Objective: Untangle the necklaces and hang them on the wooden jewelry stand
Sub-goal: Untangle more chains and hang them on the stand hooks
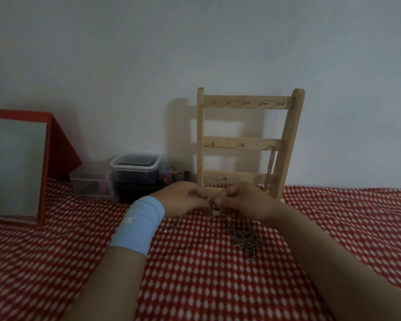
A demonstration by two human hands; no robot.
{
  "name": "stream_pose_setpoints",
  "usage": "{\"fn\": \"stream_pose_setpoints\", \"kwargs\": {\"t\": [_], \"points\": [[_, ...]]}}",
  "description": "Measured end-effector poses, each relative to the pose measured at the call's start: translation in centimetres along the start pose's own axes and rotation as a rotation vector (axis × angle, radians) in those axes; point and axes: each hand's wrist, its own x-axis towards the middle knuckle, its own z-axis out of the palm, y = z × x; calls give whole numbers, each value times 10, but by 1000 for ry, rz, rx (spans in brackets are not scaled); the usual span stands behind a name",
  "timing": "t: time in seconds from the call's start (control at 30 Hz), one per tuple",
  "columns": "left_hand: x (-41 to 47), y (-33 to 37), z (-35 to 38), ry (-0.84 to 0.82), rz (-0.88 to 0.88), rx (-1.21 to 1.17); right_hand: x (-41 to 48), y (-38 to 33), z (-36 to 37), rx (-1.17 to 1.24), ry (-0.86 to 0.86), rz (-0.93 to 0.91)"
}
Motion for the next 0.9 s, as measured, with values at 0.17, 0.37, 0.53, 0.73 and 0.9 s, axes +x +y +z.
{"fn": "stream_pose_setpoints", "kwargs": {"t": [0.17,0.37,0.53,0.73,0.9], "points": [[3,4,14,-21,136,-204,-1,-6,3,140,117,12],[4,1,7,120,110,-195,1,-5,4,219,175,-12],[-2,3,1,86,42,-210,1,-5,4,247,143,-68],[-4,6,0,138,64,-274,1,-8,8,260,89,-66],[-8,10,-8,143,106,-391,5,-7,8,282,181,-116]]}}
